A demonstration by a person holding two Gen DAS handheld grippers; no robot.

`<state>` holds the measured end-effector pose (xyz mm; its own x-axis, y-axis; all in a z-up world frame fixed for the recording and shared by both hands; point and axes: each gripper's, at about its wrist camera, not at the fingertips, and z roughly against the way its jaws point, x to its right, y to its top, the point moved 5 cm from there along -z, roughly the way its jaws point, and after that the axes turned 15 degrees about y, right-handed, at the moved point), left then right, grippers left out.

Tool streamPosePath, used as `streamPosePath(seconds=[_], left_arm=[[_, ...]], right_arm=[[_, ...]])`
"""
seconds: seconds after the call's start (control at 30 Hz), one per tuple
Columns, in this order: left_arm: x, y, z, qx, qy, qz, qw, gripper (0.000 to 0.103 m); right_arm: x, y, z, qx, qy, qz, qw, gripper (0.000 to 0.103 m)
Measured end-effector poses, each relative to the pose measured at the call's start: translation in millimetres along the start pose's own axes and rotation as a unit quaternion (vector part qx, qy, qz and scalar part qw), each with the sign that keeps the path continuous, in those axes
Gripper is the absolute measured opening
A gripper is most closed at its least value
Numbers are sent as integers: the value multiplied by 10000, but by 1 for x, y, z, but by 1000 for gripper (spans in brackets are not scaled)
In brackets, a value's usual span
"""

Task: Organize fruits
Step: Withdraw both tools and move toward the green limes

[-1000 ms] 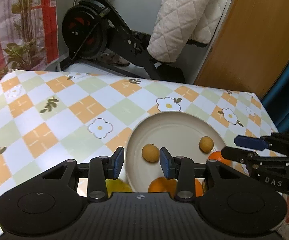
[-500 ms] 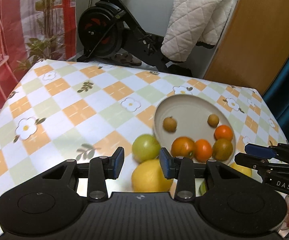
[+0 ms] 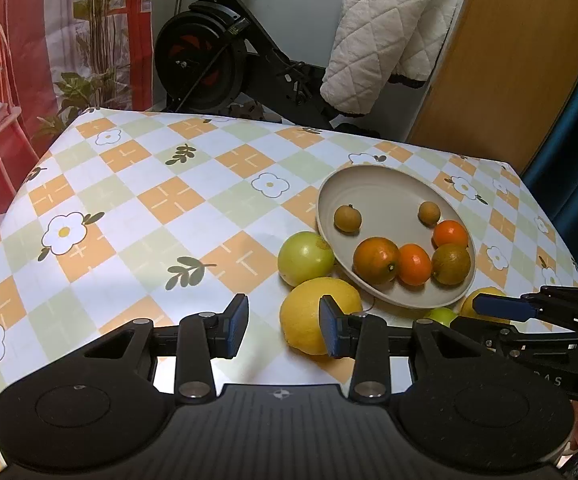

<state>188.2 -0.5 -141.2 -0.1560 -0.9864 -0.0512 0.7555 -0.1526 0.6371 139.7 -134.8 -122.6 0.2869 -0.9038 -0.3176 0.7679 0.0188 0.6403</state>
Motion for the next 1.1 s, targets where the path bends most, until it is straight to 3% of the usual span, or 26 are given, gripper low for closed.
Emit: streamPosePath(seconds=[0.43, 1.1], left_arm=[[-1, -6, -11, -85, -62, 49, 9999, 41], [0, -8, -17, -179, -151, 56, 9997, 41]], right_arm=[[-3, -2, -14, -221, 6, 43, 9997, 34], [-3, -7, -29, -410, 73, 5, 9991, 42]])
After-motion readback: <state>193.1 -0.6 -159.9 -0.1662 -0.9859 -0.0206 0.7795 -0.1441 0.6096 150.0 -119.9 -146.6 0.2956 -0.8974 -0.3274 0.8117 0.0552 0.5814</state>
